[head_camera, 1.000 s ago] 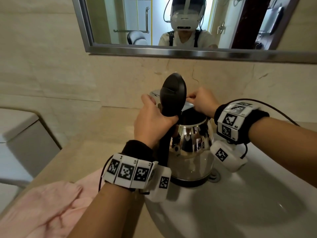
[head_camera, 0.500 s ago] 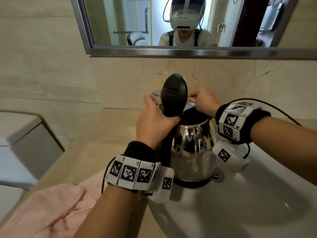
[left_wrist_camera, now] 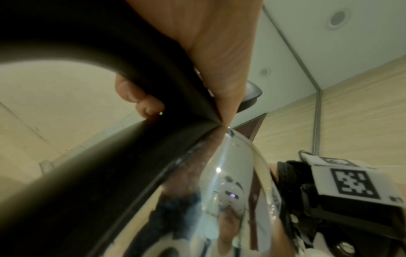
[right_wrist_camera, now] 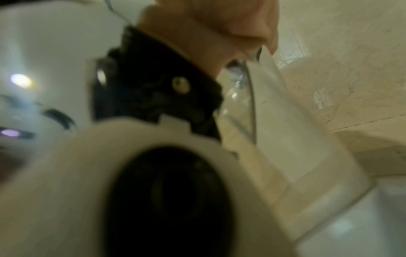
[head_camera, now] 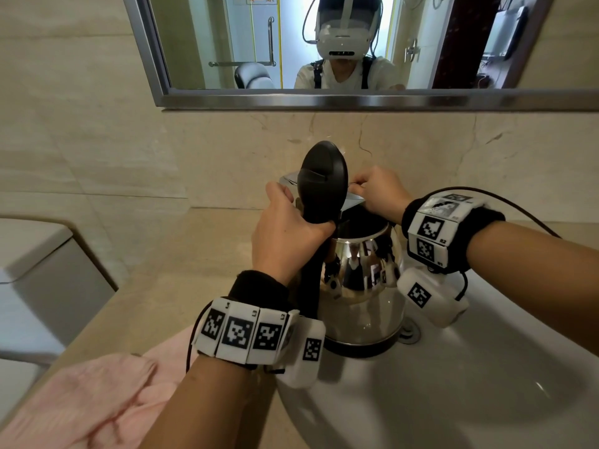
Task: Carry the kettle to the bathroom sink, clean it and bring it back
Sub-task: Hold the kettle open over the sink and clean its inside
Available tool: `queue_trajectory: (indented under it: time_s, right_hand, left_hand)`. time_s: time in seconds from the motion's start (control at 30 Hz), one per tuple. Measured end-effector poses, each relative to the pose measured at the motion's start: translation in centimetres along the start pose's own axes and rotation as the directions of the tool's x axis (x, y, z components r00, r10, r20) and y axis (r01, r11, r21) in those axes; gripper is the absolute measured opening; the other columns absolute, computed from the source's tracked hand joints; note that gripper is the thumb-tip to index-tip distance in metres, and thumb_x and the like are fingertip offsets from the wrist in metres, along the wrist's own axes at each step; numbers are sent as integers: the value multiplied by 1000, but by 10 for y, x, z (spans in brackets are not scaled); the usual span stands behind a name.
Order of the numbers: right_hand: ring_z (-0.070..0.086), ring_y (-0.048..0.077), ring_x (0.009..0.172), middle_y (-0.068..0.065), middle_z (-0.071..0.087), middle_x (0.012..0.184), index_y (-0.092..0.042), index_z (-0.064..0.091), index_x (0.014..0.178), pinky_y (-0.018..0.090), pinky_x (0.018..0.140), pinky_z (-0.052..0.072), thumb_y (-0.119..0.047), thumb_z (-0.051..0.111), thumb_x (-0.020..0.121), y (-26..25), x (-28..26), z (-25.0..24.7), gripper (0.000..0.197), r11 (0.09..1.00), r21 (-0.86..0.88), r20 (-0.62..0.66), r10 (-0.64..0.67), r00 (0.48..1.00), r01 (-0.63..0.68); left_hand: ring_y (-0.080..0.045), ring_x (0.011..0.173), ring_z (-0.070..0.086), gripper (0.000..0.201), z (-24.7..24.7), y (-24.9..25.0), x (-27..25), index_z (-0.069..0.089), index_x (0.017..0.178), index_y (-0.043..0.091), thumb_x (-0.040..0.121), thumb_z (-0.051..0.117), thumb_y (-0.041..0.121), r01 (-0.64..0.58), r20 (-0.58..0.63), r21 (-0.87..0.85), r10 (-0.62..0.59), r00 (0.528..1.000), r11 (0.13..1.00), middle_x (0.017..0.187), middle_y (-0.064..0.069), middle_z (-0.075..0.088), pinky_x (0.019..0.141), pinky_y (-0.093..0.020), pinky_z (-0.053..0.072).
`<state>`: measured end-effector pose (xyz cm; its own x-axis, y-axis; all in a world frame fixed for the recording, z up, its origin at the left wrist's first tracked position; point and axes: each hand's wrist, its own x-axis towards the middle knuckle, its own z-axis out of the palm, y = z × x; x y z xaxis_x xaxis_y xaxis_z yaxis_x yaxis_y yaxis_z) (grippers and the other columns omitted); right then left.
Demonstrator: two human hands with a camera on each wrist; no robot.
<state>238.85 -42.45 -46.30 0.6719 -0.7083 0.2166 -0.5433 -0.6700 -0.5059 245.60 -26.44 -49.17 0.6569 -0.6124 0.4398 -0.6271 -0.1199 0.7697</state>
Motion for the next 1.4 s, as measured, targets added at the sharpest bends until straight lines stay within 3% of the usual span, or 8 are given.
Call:
queue_trajectory:
  time_s: [0.17,0.53,0.77,0.9,1.1,1.27,1.4]
  right_hand:
    - [62,31,102,20,68,107,0,67,109,34,84,46,-15,46,98,0,-2,0,28,1000,26,4,3,1000,-4]
    - [62,31,105,20,68,110,1,69,108,39,92,46,-14,49,97,-2,-2,-1,27,1000,20,-5,12,1000,-12]
    - [62,31,105,20,68,111,1,68,110,38,91,46,-15,47,98,0,-2,0,29,1000,9,-6,2,1000,-2]
    - [62,31,105,19,68,111,0,68,111,39,93,48,-15,47,98,1,-1,0,29,1000,2,-8,-4,1000,4]
    - [63,32,102,21,69,108,2,68,109,39,89,47,-14,46,98,1,-2,0,29,1000,10,-3,-3,1000,3]
    - [65,29,97,18,71,103,-2,69,106,29,77,44,-15,48,97,1,-2,0,27,999,46,-5,16,1000,-15]
    - [65,29,98,19,70,104,-1,68,107,27,76,42,-15,47,98,0,-4,0,27,998,53,6,22,1000,-22]
  left_hand:
    - [-10,62,52,56,0,0,0,31,99,17,70,76,30,-2,-4,3,2,1000,1000,72,7,49,55,-27,41]
    - [-10,62,52,55,-1,1,-1,31,99,16,71,76,30,-7,-1,2,7,1000,1000,72,7,48,54,-27,41]
    - [-12,68,58,54,-2,3,-1,33,101,15,71,76,29,-6,5,10,6,1000,1000,75,6,52,59,-34,52]
    - [-12,65,56,54,-1,2,-1,32,99,16,71,76,29,-14,3,8,14,1000,1000,73,7,50,56,-30,47]
    - [-11,64,55,54,-1,1,-1,32,99,16,71,76,29,-9,6,2,9,1000,1000,72,6,50,55,-28,44]
    - [-9,62,52,54,-1,1,-1,31,98,17,71,76,29,-5,9,6,4,1000,1000,72,8,47,54,-26,40]
    - [-9,63,52,54,-1,1,-1,31,98,17,71,76,28,-3,9,9,3,1000,1000,72,8,48,54,-26,40]
